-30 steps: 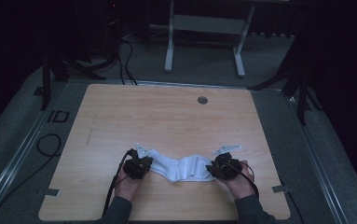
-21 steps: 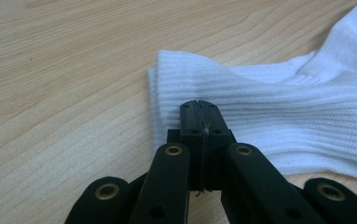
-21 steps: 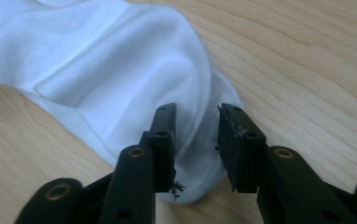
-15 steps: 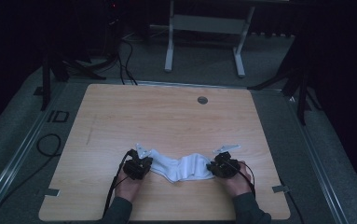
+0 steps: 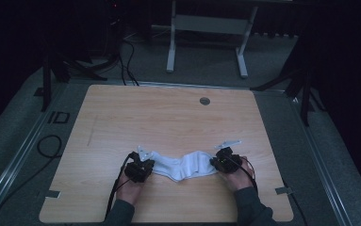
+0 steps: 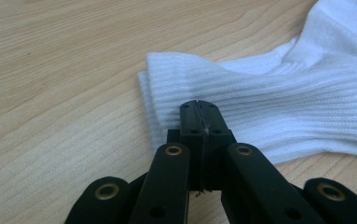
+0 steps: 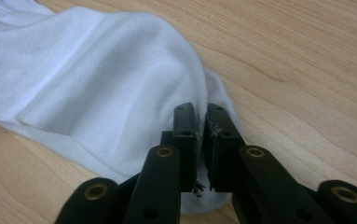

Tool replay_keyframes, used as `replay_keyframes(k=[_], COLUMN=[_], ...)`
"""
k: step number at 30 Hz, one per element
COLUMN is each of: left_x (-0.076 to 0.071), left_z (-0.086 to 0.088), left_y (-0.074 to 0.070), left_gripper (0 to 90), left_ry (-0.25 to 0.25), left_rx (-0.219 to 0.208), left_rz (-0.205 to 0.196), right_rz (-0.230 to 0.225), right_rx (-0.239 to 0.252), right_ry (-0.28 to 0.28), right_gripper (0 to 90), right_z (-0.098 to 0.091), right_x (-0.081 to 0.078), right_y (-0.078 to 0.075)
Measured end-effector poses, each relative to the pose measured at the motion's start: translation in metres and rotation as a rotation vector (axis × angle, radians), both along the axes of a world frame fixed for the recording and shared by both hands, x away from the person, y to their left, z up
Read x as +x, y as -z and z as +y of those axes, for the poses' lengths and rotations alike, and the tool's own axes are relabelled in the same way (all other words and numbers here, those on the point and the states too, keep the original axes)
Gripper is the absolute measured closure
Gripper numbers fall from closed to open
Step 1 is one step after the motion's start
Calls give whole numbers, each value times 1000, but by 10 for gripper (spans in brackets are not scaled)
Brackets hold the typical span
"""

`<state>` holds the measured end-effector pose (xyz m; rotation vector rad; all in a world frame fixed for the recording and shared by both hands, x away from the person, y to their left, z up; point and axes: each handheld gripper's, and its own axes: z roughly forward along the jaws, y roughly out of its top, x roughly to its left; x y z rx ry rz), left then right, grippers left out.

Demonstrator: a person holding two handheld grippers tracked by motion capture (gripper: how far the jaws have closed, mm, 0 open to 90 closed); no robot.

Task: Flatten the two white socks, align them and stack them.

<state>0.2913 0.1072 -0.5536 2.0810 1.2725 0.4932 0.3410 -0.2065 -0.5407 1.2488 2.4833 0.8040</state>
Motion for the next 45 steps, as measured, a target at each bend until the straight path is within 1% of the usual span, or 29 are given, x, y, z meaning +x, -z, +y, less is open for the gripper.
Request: replay_keyframes(k=[1,2,4,7,10,19,22,26,29,30,32,34,35,36,37,38,39,40,41,42,45], left_x=[0,0,-1,-1,-1,-1,-1,-1,-1,-2,-2,-2,-2,-2,-2,-1,-1,-2,-2,-3,-3], left_z=[0,0,0,0,0,1,1,1,1,1,1,1,1,3,3,5,5,6,6,5,5], left_y=[0,0,0,0,0,0,0,0,0,0,0,0,0,0,0,-1,-1,-1,-1,-2,-2], left_gripper=[899,899,899,899,899,899,899,899,899,899,898,898,896,883,867,850,847,843,839,829,782], left_ry=[0,0,1,2,2,2,3,1,0,-4,-6,-6,-8,-4,-4,5,5,6,6,11,13], left_rx=[0,0,2,2,4,0,-1,0,0,-3,-3,-4,-8,-29,-29,-53,-53,-65,-65,-67,-67], left_rz=[0,2,1,1,1,1,3,3,3,4,3,3,4,10,10,18,18,15,15,9,5], right_rz=[0,-8,-12,-12,-21,-32,-35,-30,-23,-13,-8,5,17,21,21,9,9,-4,-4,-12,-18], right_rx=[0,-1,-9,-14,-17,-12,-4,8,16,24,24,27,35,57,57,70,70,78,78,85,84], right_ry=[0,8,11,13,32,50,47,35,25,19,18,16,10,9,9,14,14,19,19,29,38], right_gripper=[851,881,887,887,887,885,883,880,879,875,875,846,799,683,683,572,572,532,532,508,495], right_z=[0,-1,-3,-6,-14,-27,-32,-32,-30,-29,-28,-28,-28,-28,-28,-28,-28,-30,-30,-31,-31], right_x=[0,-1,-2,-2,-2,-4,-7,-8,-7,-5,-5,-3,-1,-1,-1,-2,-2,-1,-1,-1,-1], right_y=[0,-3,-5,-6,-9,-17,-23,-28,-27,-25,-24,-21,-19,-19,-19,-22,-22,-25,-25,-28,-29])
